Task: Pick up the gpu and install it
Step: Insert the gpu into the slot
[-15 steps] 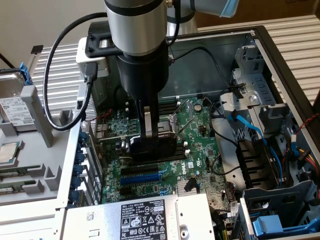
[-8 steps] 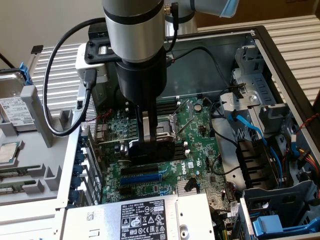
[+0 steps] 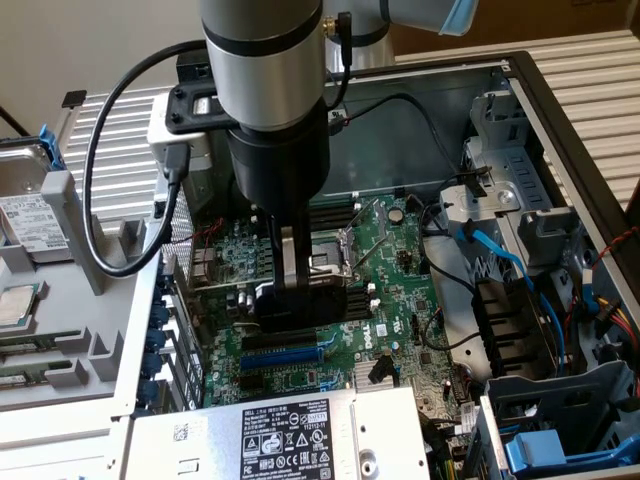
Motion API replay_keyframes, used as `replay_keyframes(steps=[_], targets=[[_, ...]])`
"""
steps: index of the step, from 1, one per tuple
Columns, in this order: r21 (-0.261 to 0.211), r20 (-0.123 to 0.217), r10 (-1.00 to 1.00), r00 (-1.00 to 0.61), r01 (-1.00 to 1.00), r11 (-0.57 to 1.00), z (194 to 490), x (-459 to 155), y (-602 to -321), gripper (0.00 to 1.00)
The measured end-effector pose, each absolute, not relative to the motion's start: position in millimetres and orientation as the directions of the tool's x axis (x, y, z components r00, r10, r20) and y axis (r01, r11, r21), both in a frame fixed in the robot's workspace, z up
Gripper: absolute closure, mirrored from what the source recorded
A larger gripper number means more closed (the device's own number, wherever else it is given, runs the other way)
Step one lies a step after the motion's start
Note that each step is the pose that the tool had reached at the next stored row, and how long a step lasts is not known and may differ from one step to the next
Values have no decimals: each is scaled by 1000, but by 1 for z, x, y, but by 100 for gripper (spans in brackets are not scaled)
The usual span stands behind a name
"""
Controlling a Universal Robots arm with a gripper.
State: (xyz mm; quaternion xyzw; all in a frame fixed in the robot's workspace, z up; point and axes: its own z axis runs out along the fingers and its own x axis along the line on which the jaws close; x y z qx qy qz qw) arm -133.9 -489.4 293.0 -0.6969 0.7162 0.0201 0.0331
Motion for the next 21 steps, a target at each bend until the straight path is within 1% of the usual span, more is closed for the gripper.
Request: replay_keyframes(steps=[12, 21], targets=[[-17, -74, -997, -26, -999, 28, 287, -135, -489, 74], [-17, -61, -998, -27, -999, 28, 286, -135, -487, 74]])
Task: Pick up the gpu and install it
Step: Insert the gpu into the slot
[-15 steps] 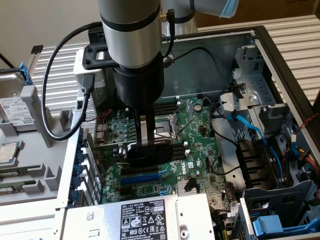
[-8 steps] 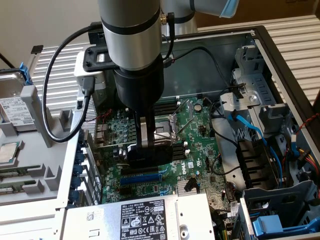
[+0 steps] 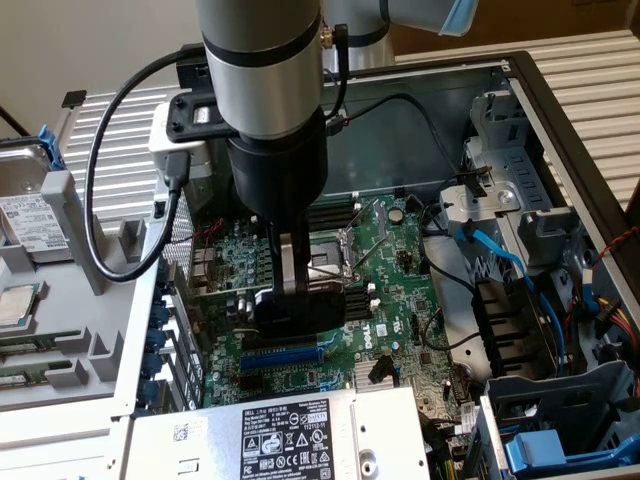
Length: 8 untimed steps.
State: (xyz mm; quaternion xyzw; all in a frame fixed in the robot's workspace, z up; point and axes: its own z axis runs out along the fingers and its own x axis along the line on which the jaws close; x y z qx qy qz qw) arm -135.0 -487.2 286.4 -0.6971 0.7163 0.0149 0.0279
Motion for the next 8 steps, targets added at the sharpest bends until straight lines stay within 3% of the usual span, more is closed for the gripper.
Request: replay_keyframes(steps=[8], targets=[[-18, -61, -998, -27, -999, 28, 286, -136, -487, 74]])
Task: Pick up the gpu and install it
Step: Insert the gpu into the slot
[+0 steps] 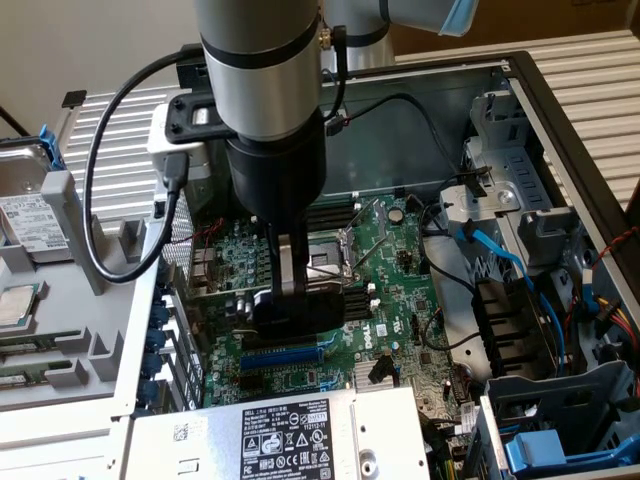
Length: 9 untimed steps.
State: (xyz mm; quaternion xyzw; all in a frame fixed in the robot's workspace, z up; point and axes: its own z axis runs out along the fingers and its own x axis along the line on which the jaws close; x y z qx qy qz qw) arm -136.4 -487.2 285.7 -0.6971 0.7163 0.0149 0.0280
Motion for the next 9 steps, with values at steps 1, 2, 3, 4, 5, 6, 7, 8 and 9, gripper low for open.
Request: replay_keyframes(steps=[1, 2, 3, 4, 5, 6, 7, 8, 9], targets=[[-18, -61, -998, -27, -999, 28, 286, -137, -487, 74], [-18, -61, -998, -26, -999, 28, 286, -137, -487, 74], [-18, -61, -998, -26, -999, 27, 286, -137, -487, 74], [-18, -61, -998, -26, -999, 28, 285, -137, -487, 74], [-18, -61, -998, -27, -999, 28, 285, -137, -487, 74], [-18, -61, -998, -27, -999, 28, 285, -137, -487, 74], [-18, -61, -998, -27, -999, 28, 285, -137, -487, 74], [-18, -61, -998, -27, -999, 28, 285, -137, -488, 74], [-18, -61, -998, -27, -999, 28, 285, -137, -488, 74]])
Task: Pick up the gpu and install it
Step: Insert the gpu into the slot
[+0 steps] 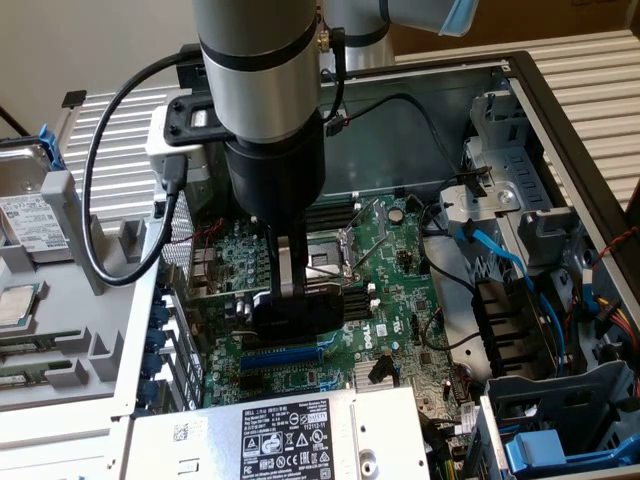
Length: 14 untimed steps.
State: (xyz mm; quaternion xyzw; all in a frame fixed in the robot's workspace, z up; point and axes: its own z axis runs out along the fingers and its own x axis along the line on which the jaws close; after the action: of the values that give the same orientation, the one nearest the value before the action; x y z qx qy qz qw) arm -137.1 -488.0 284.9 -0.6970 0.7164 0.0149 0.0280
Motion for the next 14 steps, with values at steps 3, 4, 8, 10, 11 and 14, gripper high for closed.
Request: replay_keyframes(steps=[3, 4, 8, 10, 11, 14], targets=[[-18, -61, -998, -28, -999, 29, 285, -137, -489, 74], [-18, -61, -998, -28, -999, 29, 285, -137, -490, 74], [-18, -61, -998, -30, -999, 31, 285, -137, -490, 74], [-18, -61, -998, -30, -999, 31, 285, -137, -490, 74], [-18, -61, -998, -30, -999, 31, 285, -137, -490, 74], [-18, -61, -998, -30, -999, 31, 285, -137, -490, 74]])
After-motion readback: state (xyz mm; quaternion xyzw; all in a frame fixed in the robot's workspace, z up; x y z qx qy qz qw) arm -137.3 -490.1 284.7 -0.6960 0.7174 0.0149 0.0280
